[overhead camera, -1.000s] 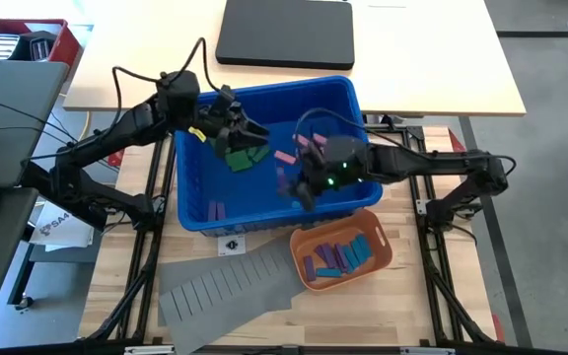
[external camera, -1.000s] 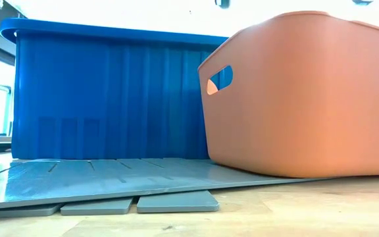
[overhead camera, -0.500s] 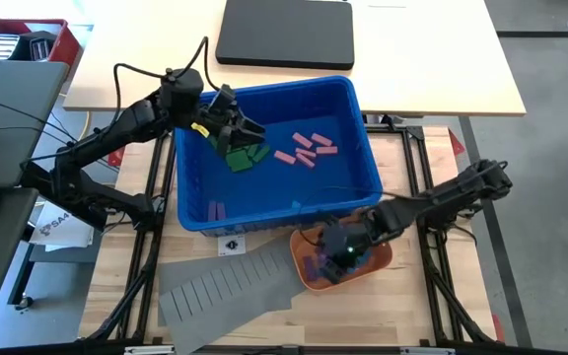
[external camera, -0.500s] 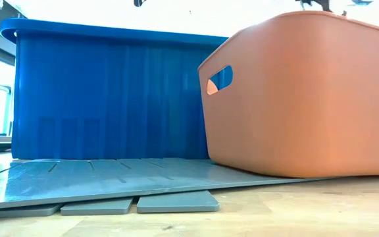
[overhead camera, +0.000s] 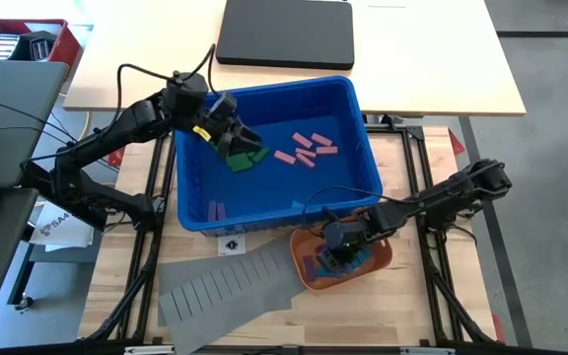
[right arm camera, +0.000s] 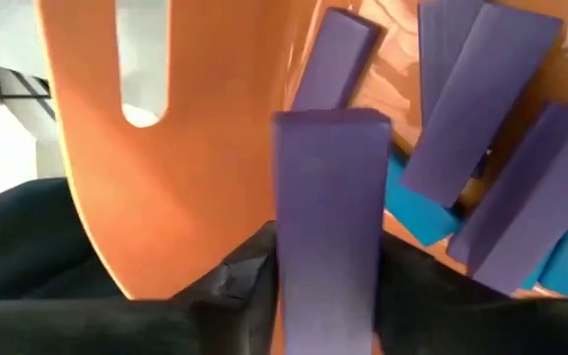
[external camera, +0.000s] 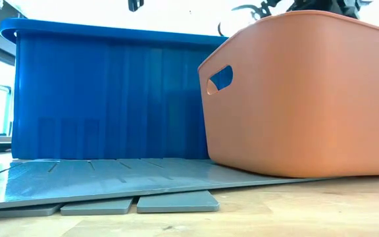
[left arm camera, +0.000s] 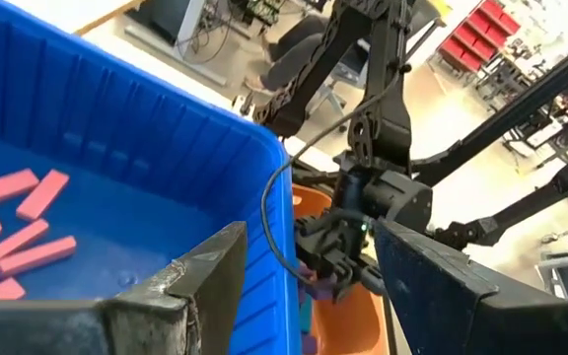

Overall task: Sort blocks
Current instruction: Put the purple block into the orange bin, then adjust the blue bin

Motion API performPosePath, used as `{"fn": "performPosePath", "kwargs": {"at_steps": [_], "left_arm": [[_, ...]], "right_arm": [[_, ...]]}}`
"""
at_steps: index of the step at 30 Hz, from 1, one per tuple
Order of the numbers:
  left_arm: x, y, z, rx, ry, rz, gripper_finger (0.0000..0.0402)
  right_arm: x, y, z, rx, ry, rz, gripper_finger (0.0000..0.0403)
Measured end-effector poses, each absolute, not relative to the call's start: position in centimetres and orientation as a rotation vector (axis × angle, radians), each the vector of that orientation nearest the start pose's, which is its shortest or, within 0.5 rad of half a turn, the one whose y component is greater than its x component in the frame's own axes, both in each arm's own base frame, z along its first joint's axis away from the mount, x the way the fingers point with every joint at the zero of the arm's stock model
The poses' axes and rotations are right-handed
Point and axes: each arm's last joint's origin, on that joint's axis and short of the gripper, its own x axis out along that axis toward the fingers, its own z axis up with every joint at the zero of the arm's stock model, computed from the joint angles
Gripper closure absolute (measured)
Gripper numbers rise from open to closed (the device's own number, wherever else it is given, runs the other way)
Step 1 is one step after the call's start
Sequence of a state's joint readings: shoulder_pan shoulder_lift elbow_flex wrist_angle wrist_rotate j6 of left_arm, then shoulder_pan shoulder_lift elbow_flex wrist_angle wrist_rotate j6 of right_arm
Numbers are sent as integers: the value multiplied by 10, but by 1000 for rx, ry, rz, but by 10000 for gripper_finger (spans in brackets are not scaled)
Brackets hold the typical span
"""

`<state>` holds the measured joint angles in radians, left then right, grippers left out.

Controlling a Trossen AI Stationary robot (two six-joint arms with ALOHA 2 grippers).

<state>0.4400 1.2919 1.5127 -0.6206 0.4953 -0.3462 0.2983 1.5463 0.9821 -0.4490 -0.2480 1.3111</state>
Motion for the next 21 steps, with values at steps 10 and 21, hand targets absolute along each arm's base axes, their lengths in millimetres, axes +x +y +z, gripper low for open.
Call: {"fn": "performPosePath", "kwargs": {"at_steps": [10, 21], "left_arm": [[239, 98, 431, -531, 388, 29, 184], [239, 100, 430, -534, 382, 100, 183]], "right_arm": [[277, 89, 205, 1067, 1293, -399, 213], [259, 79, 198, 1041, 1382, -663, 212]]}}
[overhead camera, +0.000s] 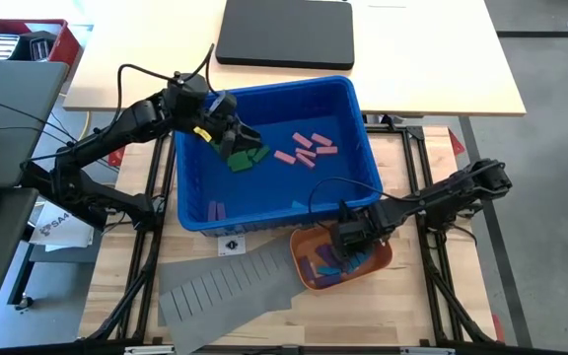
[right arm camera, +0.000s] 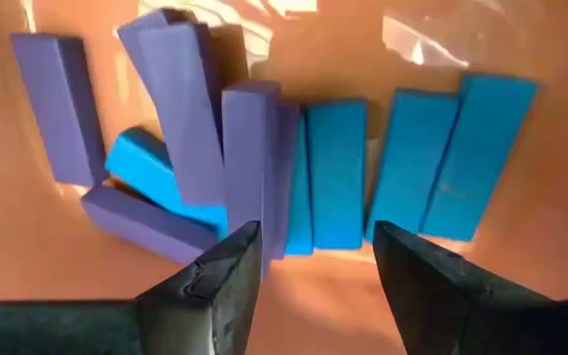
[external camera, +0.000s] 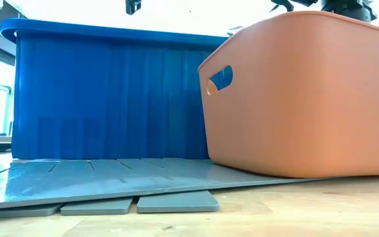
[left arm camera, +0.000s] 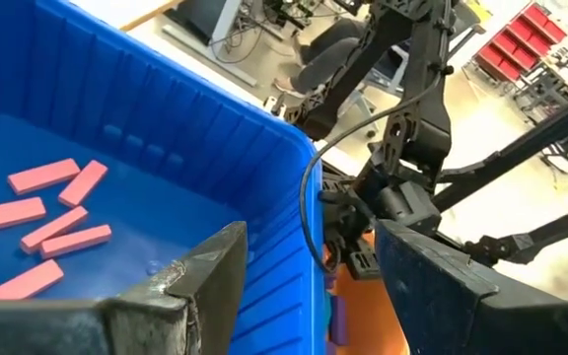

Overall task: Sort blocks
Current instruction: Adjust the blue bin

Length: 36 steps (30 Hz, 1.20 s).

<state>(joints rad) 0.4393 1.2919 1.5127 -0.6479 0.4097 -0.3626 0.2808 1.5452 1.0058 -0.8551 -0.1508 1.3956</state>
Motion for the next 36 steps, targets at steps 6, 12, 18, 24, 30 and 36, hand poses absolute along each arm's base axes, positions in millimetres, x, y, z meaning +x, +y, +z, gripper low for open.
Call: {"fn": "performPosePath", "kwargs": {"at_steps": [6, 12, 18, 24, 30, 36], "left_arm": [[239, 101, 430, -526, 376, 149, 183], [239, 101, 430, -525, 375, 157, 183], [239, 101, 430, -524, 382, 156, 183], [238, 101, 427, -475, 413, 146, 183], [236, 101, 424, -378, 454, 105, 183], [228, 107, 417, -335, 528, 120, 183]], "right_arm": [[266, 77, 199, 1008, 1325, -592, 211], [282, 77, 204, 972, 1217, -392, 211], [296, 78, 210, 1024, 1158, -100, 211], [279, 63, 192, 1144, 1286, -474, 211], [284, 62, 221, 1230, 1229, -596, 211], [301, 65, 288, 1279, 1082, -552, 211]]}}
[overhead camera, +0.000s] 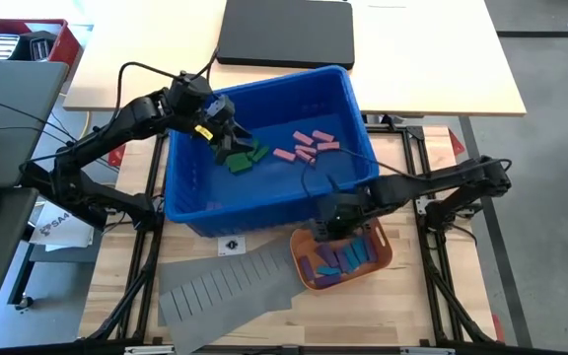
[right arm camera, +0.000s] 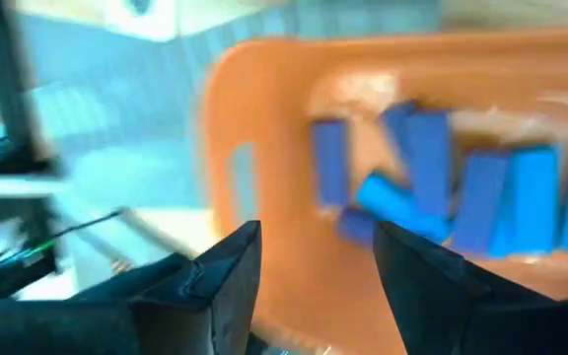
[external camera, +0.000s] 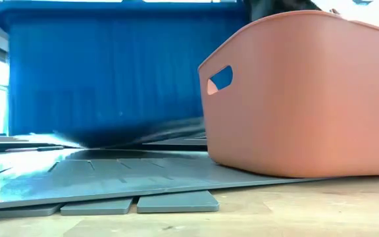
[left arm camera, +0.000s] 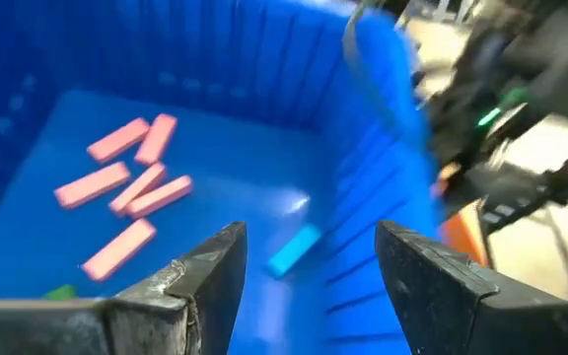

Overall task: Sort blocks
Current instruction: Adjust the blue bin

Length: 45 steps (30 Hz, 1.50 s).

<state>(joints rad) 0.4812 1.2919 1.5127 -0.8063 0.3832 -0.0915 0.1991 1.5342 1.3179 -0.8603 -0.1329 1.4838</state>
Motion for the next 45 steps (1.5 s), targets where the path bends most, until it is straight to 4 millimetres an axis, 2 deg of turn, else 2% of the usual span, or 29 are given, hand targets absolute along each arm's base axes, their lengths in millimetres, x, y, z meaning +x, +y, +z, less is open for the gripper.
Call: {"fn": "performPosePath", "kwargs": {"at_steps": [4, 7, 11, 14, 19, 24, 28, 35, 40, 45], "left_arm": [[225, 109, 414, -283, 569, 113, 183], [223, 109, 412, -263, 594, 108, 183], [223, 110, 412, -234, 597, 107, 183], [225, 112, 410, -194, 609, 130, 183], [229, 119, 404, -143, 662, 274, 183], [231, 125, 400, -117, 694, 376, 183], [231, 130, 393, -122, 764, 522, 183], [226, 161, 361, -280, 989, 740, 183], [219, 189, 340, -410, 1088, 795, 183], [215, 211, 326, -424, 1152, 793, 183]], "right_arm": [[304, 67, 329, 1307, 1036, -496, 211], [299, 64, 346, 1270, 1027, -496, 211], [290, 59, 335, 1112, 1120, -535, 211], [290, 51, 316, 1026, 1160, -545, 211], [286, 43, 286, 1000, 1228, -607, 211], [283, 43, 276, 981, 1234, -651, 211], [280, 45, 268, 964, 1259, -667, 211], [279, 44, 265, 913, 1267, -672, 211], [278, 48, 264, 884, 1272, -663, 211], [279, 49, 264, 897, 1253, -679, 211]]}}
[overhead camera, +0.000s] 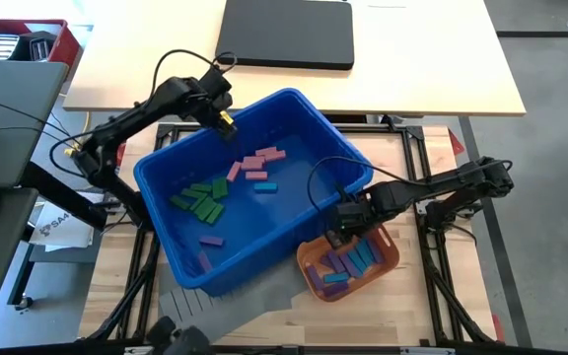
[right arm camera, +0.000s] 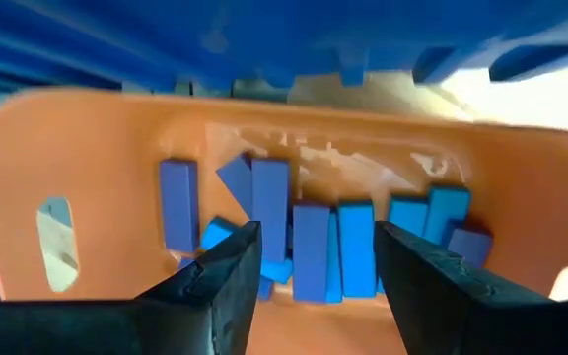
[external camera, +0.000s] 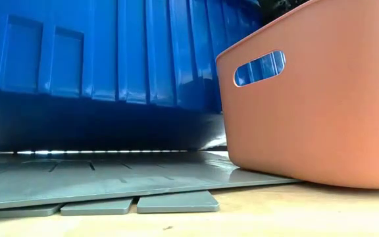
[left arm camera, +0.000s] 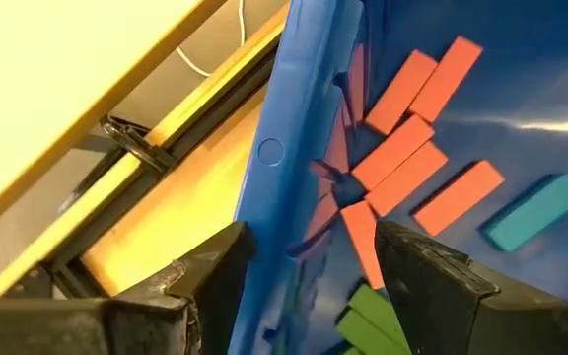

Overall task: Sort blocks
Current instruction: Adjust the blue bin

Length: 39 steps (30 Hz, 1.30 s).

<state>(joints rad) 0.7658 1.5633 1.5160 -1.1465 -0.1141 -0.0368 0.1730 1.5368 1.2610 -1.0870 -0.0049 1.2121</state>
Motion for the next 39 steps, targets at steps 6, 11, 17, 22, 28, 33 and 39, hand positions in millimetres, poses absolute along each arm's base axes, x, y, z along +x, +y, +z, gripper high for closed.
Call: {"fn": "performPosePath", "kwargs": {"at_steps": [6, 11, 17, 22, 28, 33, 39], "left_arm": [[214, 232, 306, -379, 1248, 764, 183], [214, 240, 299, -392, 1260, 744, 183], [220, 244, 291, -385, 1260, 689, 207], [223, 245, 289, -362, 1245, 569, 290], [222, 247, 290, -374, 1222, 552, 291], [221, 248, 290, -390, 1212, 541, 291], [219, 249, 290, -413, 1198, 529, 296]], "right_arm": [[280, 48, 264, 895, 1226, -702, 211], [279, 50, 264, 889, 1235, -696, 211], [279, 52, 263, 865, 1231, -699, 211], [278, 55, 262, 851, 1254, -681, 211], [277, 56, 262, 851, 1256, -678, 210], [276, 57, 262, 873, 1299, -654, 200], [275, 55, 260, 907, 1367, -639, 163]]}}
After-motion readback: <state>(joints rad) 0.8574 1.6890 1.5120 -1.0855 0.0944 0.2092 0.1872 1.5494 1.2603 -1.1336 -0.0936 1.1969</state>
